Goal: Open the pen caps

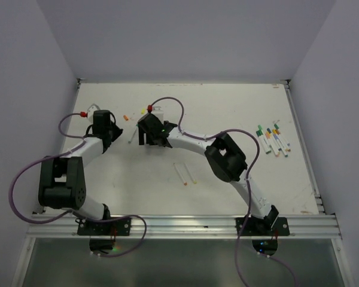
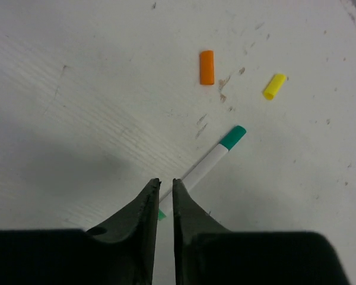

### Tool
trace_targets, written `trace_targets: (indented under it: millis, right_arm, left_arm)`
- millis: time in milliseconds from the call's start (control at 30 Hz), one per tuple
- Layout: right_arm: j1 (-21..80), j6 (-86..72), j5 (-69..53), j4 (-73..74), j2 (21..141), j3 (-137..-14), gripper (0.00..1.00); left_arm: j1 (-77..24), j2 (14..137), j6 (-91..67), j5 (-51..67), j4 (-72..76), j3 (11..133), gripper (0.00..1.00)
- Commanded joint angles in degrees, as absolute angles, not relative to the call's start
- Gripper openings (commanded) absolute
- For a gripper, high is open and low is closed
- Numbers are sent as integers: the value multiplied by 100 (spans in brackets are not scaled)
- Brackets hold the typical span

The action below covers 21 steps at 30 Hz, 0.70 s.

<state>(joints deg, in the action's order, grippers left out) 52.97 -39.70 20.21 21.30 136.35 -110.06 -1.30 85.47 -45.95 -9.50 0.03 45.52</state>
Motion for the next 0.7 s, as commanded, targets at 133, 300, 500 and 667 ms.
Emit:
trace_targets:
  millis: [133,300,500,667]
  right_arm:
    - [4904,-4061,1986,1916,12683,-10363,85]
    - [4852,-3911,2004,1881,12463,-10213,86]
    - [4764,-3665,1732,1916,12682,-10406,87]
    - [4658,-3604,1547,1995,12683,-10390,93]
  left_arm:
    - [-88,9465,-4526,-35,589,4825,0]
    - [-105,9949,-4430,158,650,4869,0]
    - [-553,10195,-4613,860,1089,4869,0]
    - [-1072,10248,-4930,1186,1484,4746,0]
